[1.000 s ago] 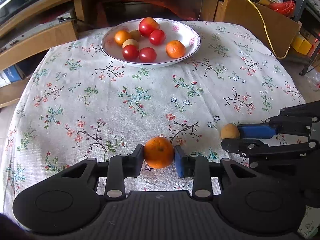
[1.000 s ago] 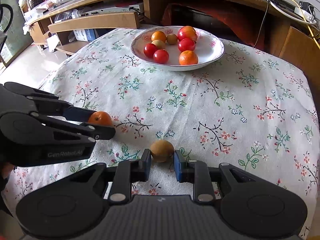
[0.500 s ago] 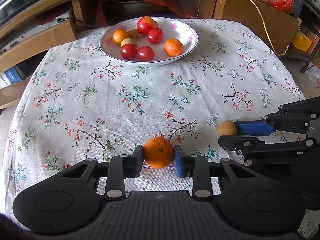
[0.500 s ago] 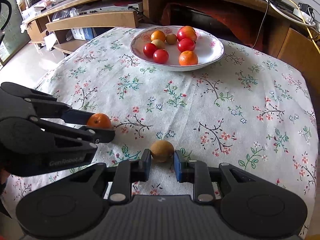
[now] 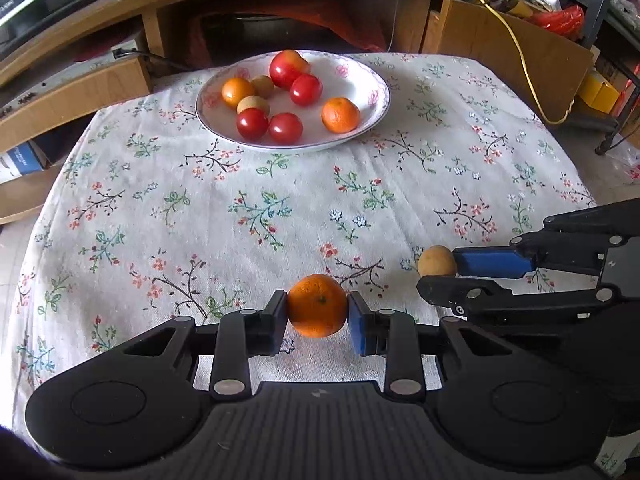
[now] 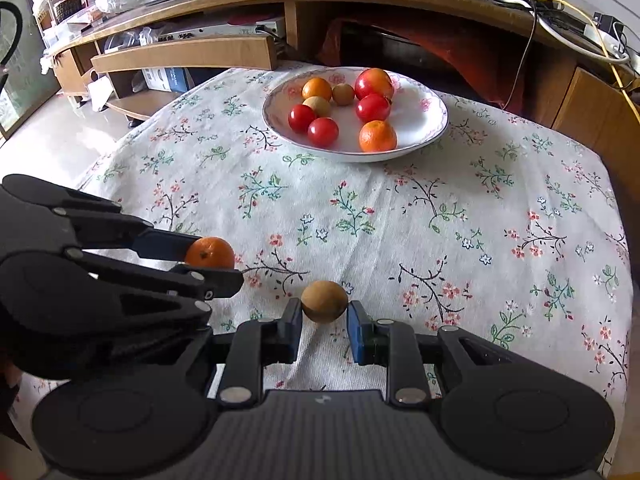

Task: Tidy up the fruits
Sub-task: 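Lift the kiwi with the right tool while the left tool lifts the orange, then carry the kiwi and orange over the white bowl with both tools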

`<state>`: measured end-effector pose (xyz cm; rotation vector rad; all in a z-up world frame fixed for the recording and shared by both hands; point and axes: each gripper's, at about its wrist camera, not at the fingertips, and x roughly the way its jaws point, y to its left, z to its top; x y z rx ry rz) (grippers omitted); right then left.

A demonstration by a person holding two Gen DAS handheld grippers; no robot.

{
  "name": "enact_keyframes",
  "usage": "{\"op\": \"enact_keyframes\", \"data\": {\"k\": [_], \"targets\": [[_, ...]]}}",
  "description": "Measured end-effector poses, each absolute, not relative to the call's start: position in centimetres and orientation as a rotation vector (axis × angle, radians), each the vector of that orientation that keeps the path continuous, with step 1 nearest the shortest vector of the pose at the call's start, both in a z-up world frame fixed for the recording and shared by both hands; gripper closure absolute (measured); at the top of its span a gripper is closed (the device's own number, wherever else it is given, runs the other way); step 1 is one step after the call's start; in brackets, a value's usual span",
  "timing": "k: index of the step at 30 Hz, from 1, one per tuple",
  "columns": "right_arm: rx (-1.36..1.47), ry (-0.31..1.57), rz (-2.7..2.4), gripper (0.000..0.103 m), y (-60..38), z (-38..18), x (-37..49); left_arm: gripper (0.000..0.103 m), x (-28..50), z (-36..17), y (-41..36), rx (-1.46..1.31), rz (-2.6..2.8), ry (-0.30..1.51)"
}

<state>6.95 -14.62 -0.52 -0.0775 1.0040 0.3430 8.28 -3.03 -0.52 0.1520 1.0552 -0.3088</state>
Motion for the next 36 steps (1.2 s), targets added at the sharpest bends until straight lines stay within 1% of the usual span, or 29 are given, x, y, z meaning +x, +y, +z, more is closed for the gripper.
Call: {"op": "enact_keyframes", "data": {"k": [19, 29, 36], "targets": [[-0.044, 0.926, 0.282, 0.086, -15.2, 2.8, 9.2, 0.065, 10.6, 2.8, -3.2, 0.140, -0.291, 0.959], [-0.018, 0.872, 0.257, 0.086, -15.6, 4.8, 12.1, 0.065, 13.7, 4.7, -3.5, 0.138, -0.278, 0.908], [-0.017, 0.850, 0.247, 0.086, -15.7, 5.1, 14.9, 0.065, 16.3, 4.8, -3.6, 0.144, -0.265, 0.893]]}}
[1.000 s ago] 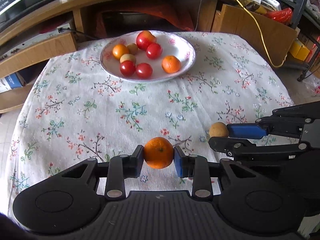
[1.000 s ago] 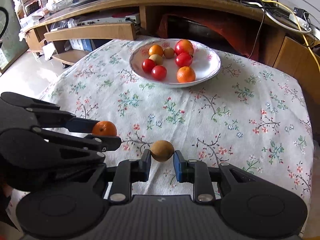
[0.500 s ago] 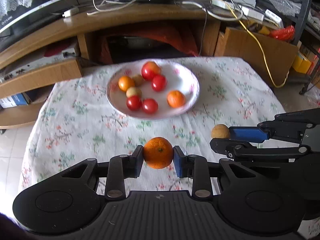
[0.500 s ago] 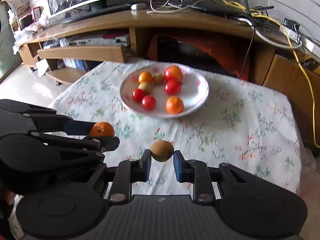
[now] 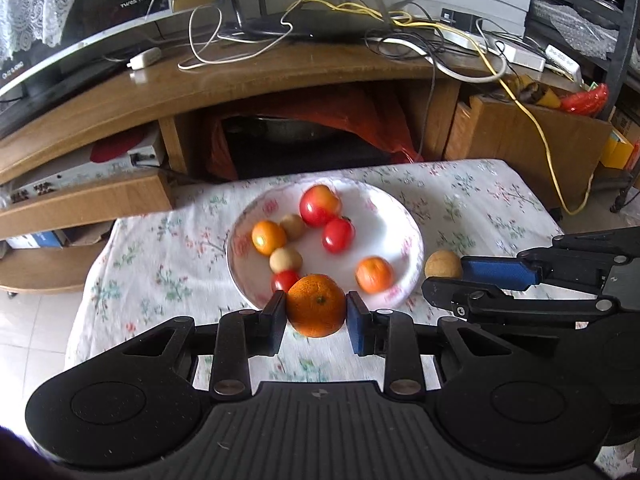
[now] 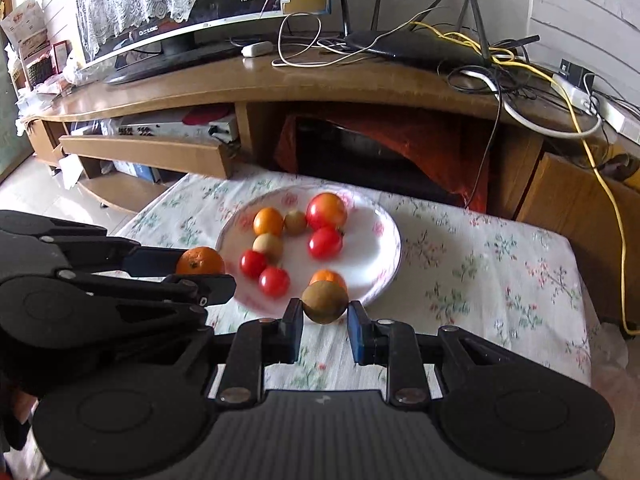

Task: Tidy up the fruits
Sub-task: 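Carry the kiwi and orange over the white bowl with both tools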

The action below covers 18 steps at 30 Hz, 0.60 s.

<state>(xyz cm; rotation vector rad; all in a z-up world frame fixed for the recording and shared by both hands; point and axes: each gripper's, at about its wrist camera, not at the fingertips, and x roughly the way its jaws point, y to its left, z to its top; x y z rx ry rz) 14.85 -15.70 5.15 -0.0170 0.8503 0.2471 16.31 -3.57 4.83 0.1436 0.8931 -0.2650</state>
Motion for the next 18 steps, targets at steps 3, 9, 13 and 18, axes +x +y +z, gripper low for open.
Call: {"op": "enact_keyframes", "data": {"k": [3, 9, 13, 18], "targets": [[-0.016, 0.849, 0.245, 0.086, -15.8, 4.9, 16.1, 0.065, 17.4, 4.5, -3.7, 0.148, -0.263, 0.896], [-0.007, 0.858, 0.248, 0.086, -15.9, 3.6, 18.5, 0.065, 19.6, 3.4, -3.8, 0.151, -0.244, 0.917], [0.001, 0.859, 0.259, 0.086, -15.8, 2.7, 19.7, 0.065, 20.6, 2.6, -3.4, 0.139, -0.231, 0.935], [0.006, 0.861, 0.278, 0.086, -15.7, 1.6, 20.6, 0.065, 21.4, 1.8, -3.3, 0.141, -0.221, 0.953]]}}
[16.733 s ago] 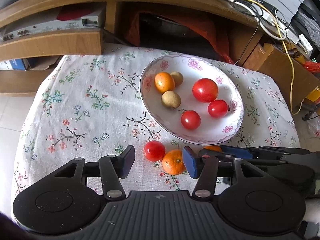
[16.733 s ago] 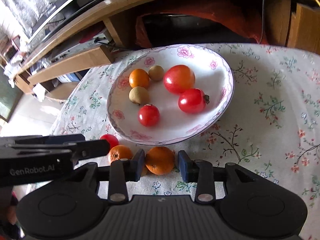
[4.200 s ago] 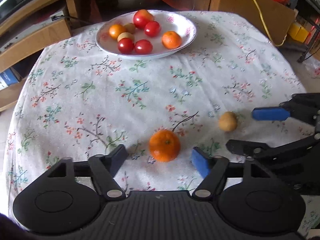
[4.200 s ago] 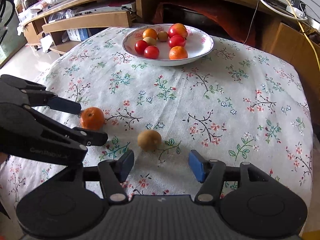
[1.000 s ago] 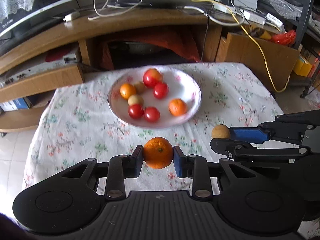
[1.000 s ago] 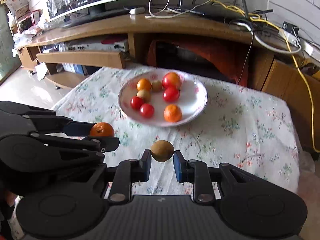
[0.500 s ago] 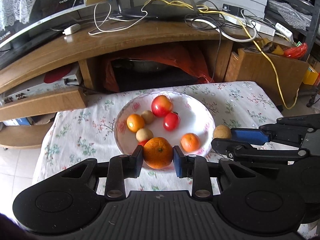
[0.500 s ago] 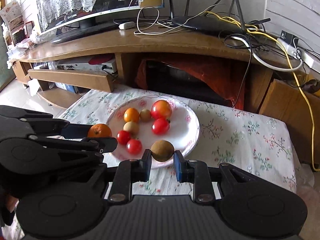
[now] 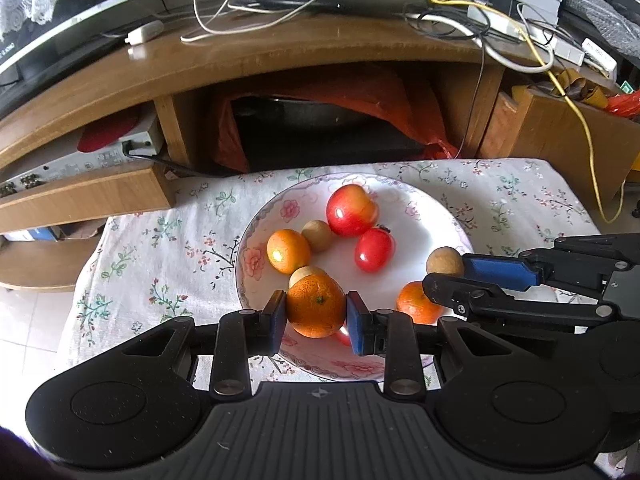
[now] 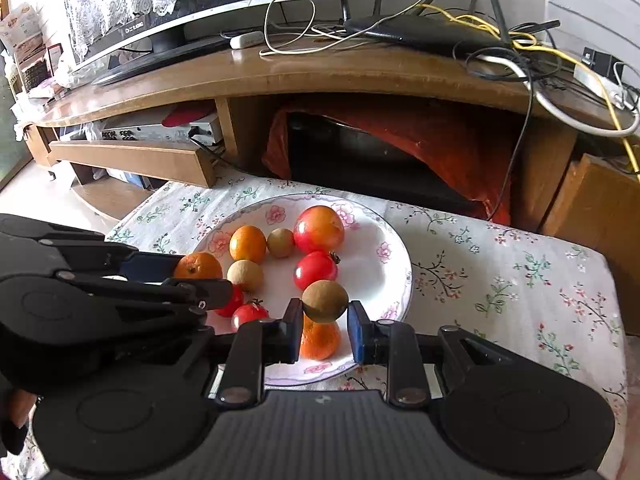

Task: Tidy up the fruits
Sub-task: 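Carry the kiwi and orange over the white bowl with both tools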

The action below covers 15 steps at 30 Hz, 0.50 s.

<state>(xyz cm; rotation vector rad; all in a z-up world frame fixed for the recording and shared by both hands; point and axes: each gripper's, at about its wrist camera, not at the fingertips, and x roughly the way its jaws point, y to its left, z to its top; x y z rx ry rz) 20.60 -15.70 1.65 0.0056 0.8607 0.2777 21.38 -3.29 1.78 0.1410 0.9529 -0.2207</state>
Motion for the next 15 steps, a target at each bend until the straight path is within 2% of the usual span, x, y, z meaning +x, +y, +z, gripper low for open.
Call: {"op": "enact_keyframes", "data": {"k": [15], "targets": [[0.015, 0.867, 0.303, 0.086, -16.0, 0.0, 21.7, 0.065, 22.4, 0.6, -3.5, 0.147, -0.210, 0.973]]}}
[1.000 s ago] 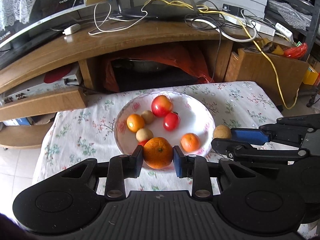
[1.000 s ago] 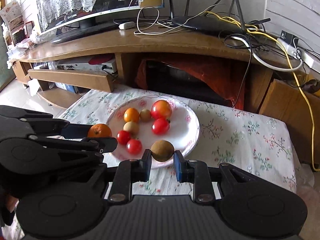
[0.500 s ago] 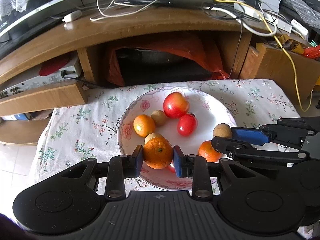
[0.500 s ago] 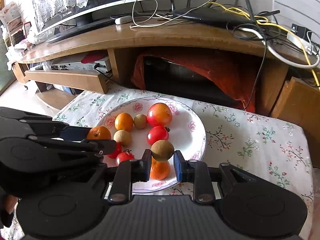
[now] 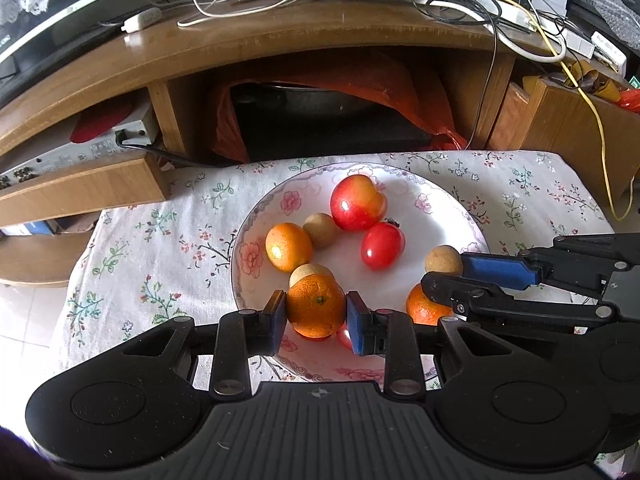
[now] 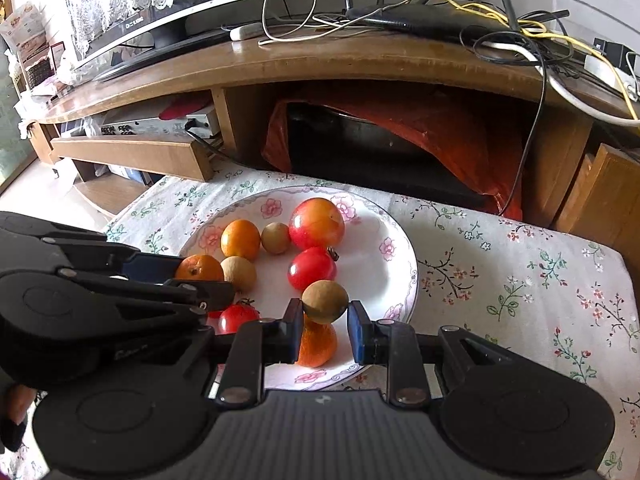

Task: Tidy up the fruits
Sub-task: 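Carry the kiwi and orange over the white bowl with both tools, then open both tools to drop the kiwi and orange into the bowl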

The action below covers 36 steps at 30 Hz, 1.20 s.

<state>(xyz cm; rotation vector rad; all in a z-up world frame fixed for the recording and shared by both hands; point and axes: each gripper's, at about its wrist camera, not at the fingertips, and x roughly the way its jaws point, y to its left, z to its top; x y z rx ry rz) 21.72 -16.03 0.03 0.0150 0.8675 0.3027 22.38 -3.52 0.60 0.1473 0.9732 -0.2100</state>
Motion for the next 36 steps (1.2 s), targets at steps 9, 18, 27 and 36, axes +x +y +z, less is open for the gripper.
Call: {"op": "enact_keyframes", "data": {"k": [9, 18, 27, 36], "targets": [[0.022, 0.860, 0.312, 0.085, -16.14, -0.12, 21.93, 0.065, 22.60, 0.51, -3.49, 0.137, -0.206, 0.971], [0.024, 0.851, 0.312, 0.085, -16.26, -0.21, 21.88, 0.064, 22.63, 0.51, -3.44, 0.144, -0.203, 0.968], [0.034, 0.852, 0.309, 0.085, -16.39, -0.30, 21.93, 0.063, 22.77, 0.49, -3.40, 0.137, -0.201, 0.974], [0.053, 0.854, 0.303, 0.085, -16.65, -0.31, 22.06, 0.059, 22.72, 0.64, -3.27, 0.138, -0.197, 0.965]]}}
